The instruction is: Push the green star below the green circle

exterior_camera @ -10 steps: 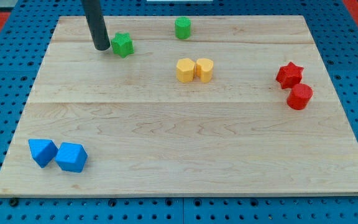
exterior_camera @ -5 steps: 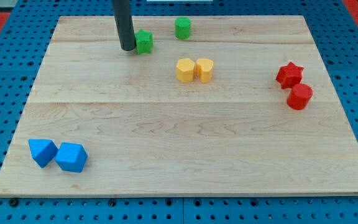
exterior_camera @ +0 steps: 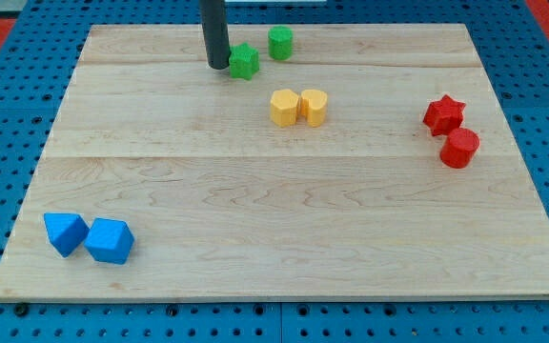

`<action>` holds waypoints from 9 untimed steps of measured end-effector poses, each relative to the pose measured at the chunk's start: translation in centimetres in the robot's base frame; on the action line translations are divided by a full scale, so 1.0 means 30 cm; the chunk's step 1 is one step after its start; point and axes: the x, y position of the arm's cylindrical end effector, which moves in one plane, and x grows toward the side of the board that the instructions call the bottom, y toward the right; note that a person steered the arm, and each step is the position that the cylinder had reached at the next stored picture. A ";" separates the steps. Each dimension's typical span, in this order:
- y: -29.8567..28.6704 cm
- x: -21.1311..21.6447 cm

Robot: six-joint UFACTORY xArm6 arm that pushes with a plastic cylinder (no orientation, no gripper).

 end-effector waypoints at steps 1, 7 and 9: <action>0.001 0.001; 0.200 0.068; 0.207 0.068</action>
